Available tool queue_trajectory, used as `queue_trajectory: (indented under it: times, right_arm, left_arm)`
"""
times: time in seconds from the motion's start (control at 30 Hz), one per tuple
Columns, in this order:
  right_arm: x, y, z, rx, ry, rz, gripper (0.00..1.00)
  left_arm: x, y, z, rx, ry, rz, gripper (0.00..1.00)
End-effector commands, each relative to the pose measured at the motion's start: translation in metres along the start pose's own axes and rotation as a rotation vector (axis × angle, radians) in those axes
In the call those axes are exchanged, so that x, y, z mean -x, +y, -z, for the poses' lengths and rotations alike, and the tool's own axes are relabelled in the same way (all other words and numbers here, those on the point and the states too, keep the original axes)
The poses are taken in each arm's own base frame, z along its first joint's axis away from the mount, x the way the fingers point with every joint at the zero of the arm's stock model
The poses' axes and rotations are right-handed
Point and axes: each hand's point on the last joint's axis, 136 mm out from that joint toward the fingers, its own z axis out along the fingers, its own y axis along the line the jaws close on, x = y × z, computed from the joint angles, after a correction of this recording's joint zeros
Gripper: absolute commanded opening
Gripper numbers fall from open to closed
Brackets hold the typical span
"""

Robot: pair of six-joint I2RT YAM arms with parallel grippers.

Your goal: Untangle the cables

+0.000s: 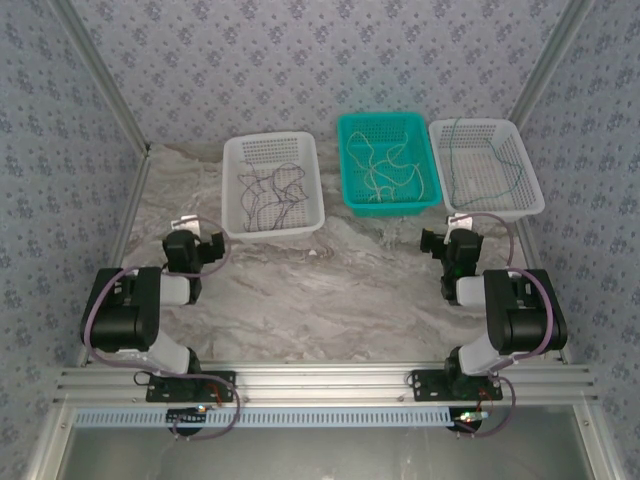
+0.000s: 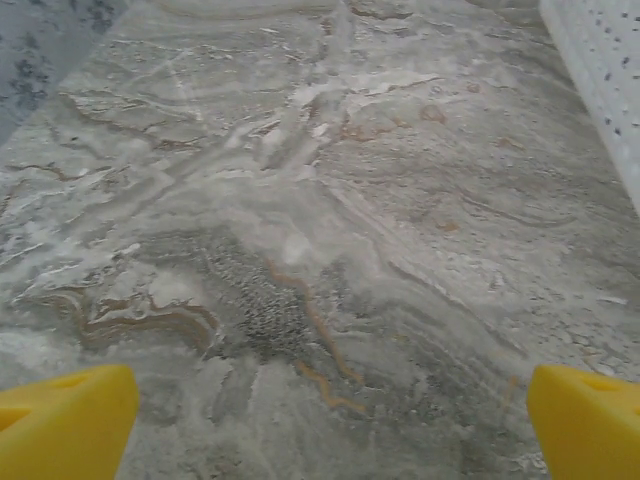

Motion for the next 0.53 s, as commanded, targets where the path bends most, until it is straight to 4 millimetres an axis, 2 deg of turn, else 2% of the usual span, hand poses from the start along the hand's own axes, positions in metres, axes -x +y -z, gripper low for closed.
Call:
queue_trajectory:
  times: [0.0, 0.5]
  right_arm:
    - [0.0140, -0.0010, -0.0016, 0.001, -0.040, 0.002, 1.00]
    - [0.0142, 0.0041, -0.0018, 0.036, -0.036, 0.011, 1.00]
  left_arm:
    - [0.0299, -0.0065, -0.0008, -0.043, -0.089, 0.002, 0.99]
    - [0.0283, -0.0071, -0.0008, -0.039, -0.080, -0.005, 0.99]
